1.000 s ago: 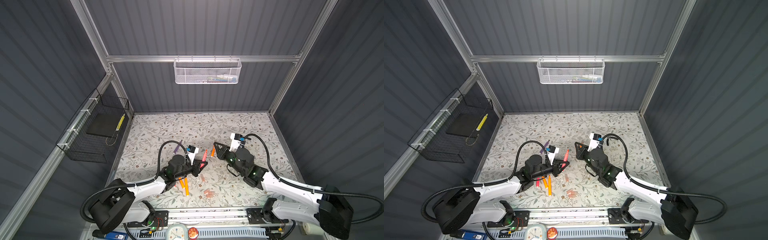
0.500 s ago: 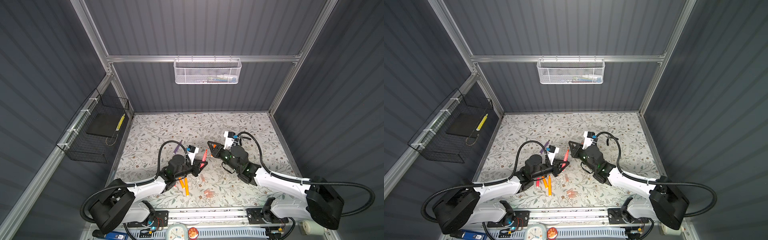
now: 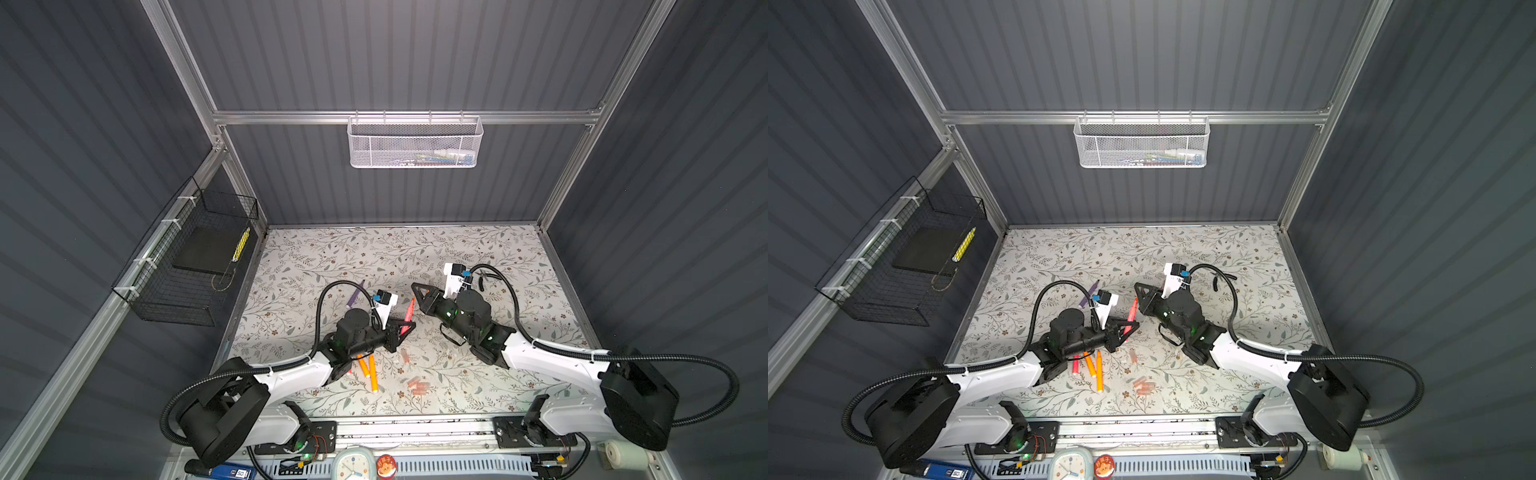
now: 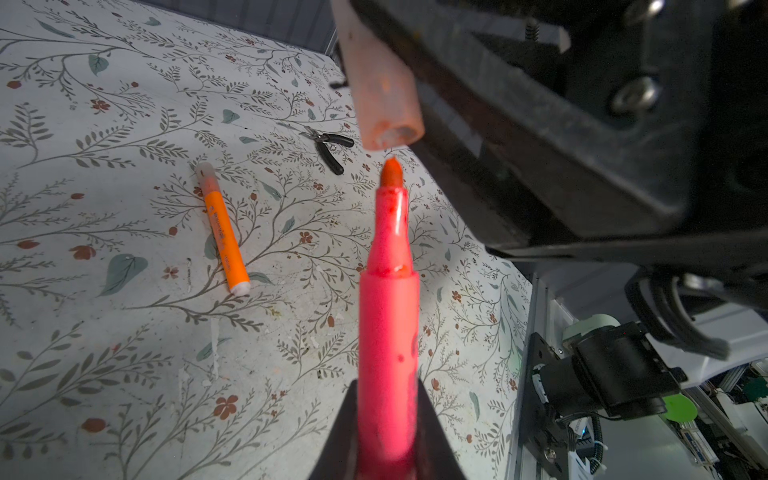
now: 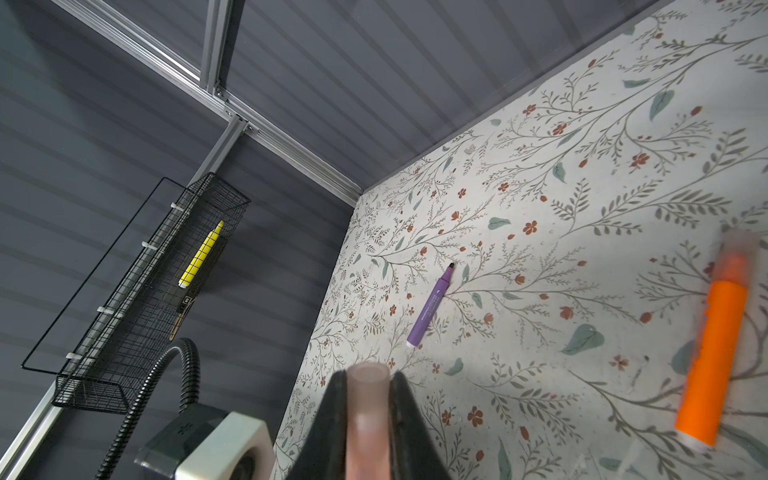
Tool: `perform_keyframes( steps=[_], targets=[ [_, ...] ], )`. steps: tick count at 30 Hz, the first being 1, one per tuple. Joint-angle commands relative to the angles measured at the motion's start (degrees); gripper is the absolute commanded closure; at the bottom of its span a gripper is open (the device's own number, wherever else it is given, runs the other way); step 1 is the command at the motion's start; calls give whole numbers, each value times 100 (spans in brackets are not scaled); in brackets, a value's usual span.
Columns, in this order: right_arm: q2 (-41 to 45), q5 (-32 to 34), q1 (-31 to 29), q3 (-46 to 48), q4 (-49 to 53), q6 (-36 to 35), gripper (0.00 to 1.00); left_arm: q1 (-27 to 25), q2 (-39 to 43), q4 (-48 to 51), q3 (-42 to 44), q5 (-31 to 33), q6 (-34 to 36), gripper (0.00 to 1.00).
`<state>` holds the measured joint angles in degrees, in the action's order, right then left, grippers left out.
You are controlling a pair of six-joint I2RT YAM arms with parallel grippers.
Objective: Insert the pens into the pen caps
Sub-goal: 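Lower the pink cap onto the pink marker tip with the right gripper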
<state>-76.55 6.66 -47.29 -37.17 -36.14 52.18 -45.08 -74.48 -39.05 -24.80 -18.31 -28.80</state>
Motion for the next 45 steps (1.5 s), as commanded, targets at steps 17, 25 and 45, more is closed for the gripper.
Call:
perform_keyframes(
  steps=[17, 25, 45],
  targets=[
    [70, 279, -306, 87, -45, -4, 100, -45, 281, 127, -70, 340, -9, 100],
    [55, 337, -382, 85, 21, -33, 100, -45, 346, 137, -44, 364, -12, 100],
    [278, 767, -583, 316, 120, -186, 100, -45, 386, 188, -30, 494, -21, 100]
  ],
)
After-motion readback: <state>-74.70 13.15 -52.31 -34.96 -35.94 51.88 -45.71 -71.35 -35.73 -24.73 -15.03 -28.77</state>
